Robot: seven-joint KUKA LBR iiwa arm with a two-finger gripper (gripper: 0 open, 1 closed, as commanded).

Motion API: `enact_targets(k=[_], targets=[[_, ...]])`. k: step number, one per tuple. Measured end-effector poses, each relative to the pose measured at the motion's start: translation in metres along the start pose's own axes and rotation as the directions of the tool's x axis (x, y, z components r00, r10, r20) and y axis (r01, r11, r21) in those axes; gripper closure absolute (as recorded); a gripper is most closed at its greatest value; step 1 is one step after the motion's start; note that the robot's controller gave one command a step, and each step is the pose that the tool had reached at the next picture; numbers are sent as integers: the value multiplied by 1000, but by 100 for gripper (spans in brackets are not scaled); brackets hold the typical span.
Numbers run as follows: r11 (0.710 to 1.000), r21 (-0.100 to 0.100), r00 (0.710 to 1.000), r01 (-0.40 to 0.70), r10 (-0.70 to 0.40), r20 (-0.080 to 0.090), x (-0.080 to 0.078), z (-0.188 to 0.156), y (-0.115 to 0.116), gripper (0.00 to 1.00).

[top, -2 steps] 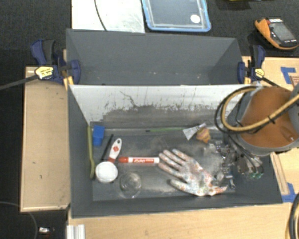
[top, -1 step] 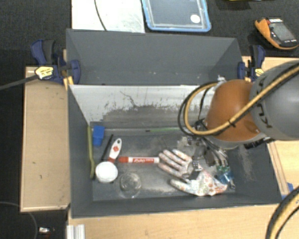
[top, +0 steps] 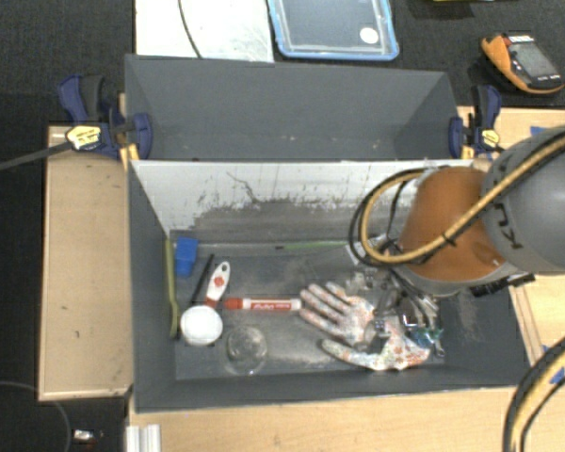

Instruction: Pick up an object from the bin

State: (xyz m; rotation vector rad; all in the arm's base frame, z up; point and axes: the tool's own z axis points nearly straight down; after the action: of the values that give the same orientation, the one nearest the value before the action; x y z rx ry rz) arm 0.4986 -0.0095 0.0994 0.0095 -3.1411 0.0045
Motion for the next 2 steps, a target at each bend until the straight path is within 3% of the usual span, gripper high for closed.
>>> enact_targets(k=[1, 2], targets=[[963, -5, 963, -269, 270, 10, -10, 22, -5, 0], [988, -4, 988, -155, 155, 11, -26, 27, 41, 100]])
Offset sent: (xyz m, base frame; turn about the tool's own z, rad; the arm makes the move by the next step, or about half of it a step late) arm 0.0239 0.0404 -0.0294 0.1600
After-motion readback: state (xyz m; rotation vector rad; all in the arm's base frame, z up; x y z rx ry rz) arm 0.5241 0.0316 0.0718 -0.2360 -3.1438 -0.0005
